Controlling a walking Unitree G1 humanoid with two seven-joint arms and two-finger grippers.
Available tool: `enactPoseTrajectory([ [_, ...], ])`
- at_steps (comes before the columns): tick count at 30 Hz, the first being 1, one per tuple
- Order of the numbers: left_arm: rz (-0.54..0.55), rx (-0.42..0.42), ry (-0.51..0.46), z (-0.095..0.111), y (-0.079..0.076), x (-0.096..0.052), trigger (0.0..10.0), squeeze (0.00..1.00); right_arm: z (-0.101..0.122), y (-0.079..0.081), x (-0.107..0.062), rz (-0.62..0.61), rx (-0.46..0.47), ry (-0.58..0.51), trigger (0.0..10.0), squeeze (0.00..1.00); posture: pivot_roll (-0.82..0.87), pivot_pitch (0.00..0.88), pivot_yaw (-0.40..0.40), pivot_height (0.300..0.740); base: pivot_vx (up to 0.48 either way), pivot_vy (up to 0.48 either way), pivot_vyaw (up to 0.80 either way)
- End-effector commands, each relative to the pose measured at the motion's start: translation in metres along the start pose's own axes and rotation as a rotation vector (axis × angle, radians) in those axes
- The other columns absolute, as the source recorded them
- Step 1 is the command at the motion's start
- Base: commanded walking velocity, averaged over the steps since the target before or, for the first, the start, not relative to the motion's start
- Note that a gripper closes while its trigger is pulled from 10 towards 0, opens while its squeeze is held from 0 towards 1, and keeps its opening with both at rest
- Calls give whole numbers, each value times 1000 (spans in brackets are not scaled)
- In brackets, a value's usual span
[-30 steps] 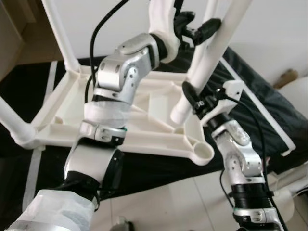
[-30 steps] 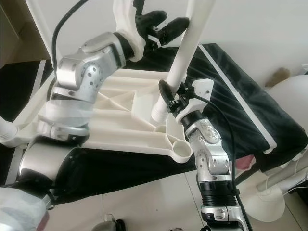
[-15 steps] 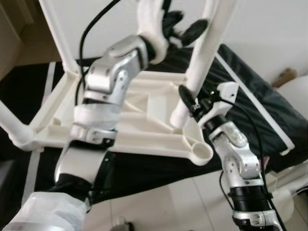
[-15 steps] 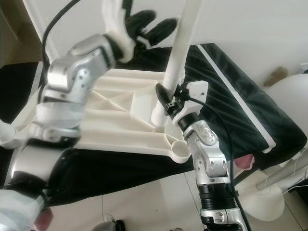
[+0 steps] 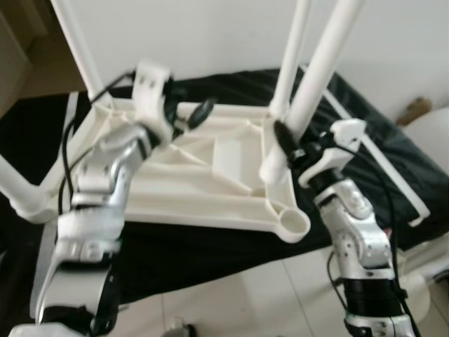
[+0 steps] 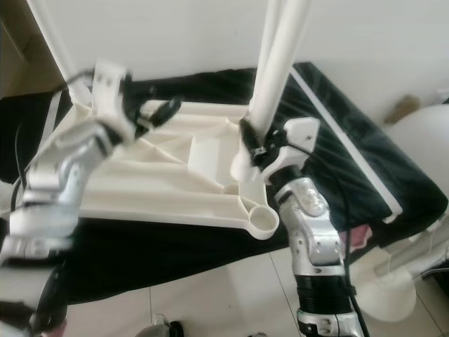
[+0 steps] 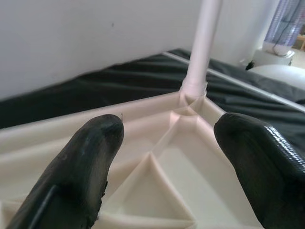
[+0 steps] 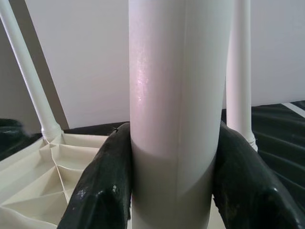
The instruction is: Building children table
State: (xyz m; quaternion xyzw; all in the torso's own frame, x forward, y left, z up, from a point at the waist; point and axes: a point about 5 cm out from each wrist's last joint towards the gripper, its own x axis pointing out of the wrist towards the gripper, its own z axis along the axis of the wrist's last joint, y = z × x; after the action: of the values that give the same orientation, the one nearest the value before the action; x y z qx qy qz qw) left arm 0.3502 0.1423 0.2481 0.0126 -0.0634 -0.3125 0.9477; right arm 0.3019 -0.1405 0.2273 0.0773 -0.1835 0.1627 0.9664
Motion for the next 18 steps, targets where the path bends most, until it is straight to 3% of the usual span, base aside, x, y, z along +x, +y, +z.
enactPoseTrajectory([
  [1, -267, 47, -41, 3, -18, -10, 10000, 0, 5, 1, 0, 3, -9, -14, 10000, 0, -50, 46, 21, 740, 0, 0, 0],
  [2, -267, 47, -41, 3, -18, -10, 10000, 0, 5, 1, 0, 3, -9, -14, 10000, 0, -50, 46, 21, 740, 0, 0, 0],
  [5, -298, 95, -27, -13, -23, -29, 10000, 0, 5, -1, -2, -4, -13, -10, 10000, 0, -49, 46, 20, 740, 0, 0, 0],
  [7, -323, 75, -12, -18, -25, -35, 10000, 0, 5, -1, -2, -7, -14, -8, 10000, 0, -50, 43, 21, 740, 0, 0, 0],
  [9, -452, 37, 33, -30, -38, -53, 10000, 0, 5, -3, -4, -14, -17, -5, 10000, 0, -48, 41, 17, 740, 0, 0, 0],
  [10, -452, 37, 33, -30, -38, -53, 10000, 0, 5, -3, -4, -14, -17, -5, 10000, 0, -48, 41, 17, 740, 0, 0, 0],
  [11, -559, 34, 41, -33, -52, -66, 10000, 0, 5, -4, -4, -18, -20, -1, 10000, 0, -42, 37, 12, 740, 0, 0, 0],
  [16, -628, 6, 51, -37, -61, -75, 10000, 0, 5, -5, -5, -21, -23, 2, 10000, 0, -43, 34, 12, 740, 0, 0, 0],
  [18, -665, 0, 105, -44, -67, -82, 10000, 0, 5, -5, -4, -20, -22, 4, 10000, 0, -39, 31, 7, 740, 0, 0, 0],
])
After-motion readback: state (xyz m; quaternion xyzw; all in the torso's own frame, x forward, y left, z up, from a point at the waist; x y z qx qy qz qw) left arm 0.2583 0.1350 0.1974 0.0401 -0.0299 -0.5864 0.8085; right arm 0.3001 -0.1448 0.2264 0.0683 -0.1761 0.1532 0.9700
